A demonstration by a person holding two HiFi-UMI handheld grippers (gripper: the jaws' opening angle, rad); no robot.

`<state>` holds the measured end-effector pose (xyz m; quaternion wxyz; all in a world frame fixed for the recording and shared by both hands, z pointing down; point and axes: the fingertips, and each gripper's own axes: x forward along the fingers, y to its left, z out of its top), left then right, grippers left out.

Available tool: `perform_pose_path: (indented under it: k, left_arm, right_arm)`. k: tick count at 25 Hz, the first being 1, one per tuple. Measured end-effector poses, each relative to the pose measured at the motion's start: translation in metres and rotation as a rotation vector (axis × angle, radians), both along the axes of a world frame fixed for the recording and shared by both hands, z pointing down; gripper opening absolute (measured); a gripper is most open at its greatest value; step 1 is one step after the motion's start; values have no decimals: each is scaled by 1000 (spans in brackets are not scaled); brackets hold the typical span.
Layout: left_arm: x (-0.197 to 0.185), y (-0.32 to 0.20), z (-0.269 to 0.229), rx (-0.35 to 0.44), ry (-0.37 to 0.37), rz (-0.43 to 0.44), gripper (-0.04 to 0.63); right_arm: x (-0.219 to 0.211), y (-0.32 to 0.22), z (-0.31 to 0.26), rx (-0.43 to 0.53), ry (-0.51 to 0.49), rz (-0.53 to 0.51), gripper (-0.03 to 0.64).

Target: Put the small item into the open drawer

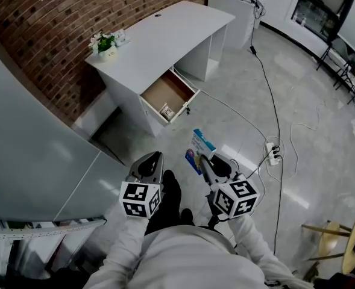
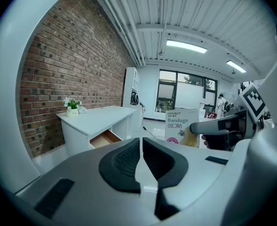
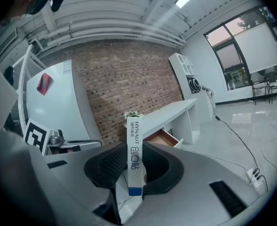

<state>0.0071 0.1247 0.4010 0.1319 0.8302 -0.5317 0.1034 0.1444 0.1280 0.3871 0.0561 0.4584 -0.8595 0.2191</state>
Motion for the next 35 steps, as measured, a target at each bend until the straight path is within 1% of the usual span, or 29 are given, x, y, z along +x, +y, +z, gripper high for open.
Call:
perform_pose_path:
  k: [7, 16, 22, 29, 35]
  left_arm:
    - [-14, -65, 14, -26, 11, -2, 34]
    - [-46, -170, 34, -73, 17, 23, 34]
    - [-60, -228, 40, -95, 31, 38, 34]
    - [-73, -275, 44, -108, 46, 70, 34]
    - [-82, -297, 53, -124, 60, 81, 34]
  right_arm:
    - [-8, -60, 10, -26, 5, 20, 117]
    - [-47, -163, 24, -60, 41, 14, 117]
    - [-57, -215, 34, -103, 57, 39, 117]
    - [-69, -264, 37, -116, 73, 75, 117]
    - [-77, -285, 44, -132, 89, 91, 117]
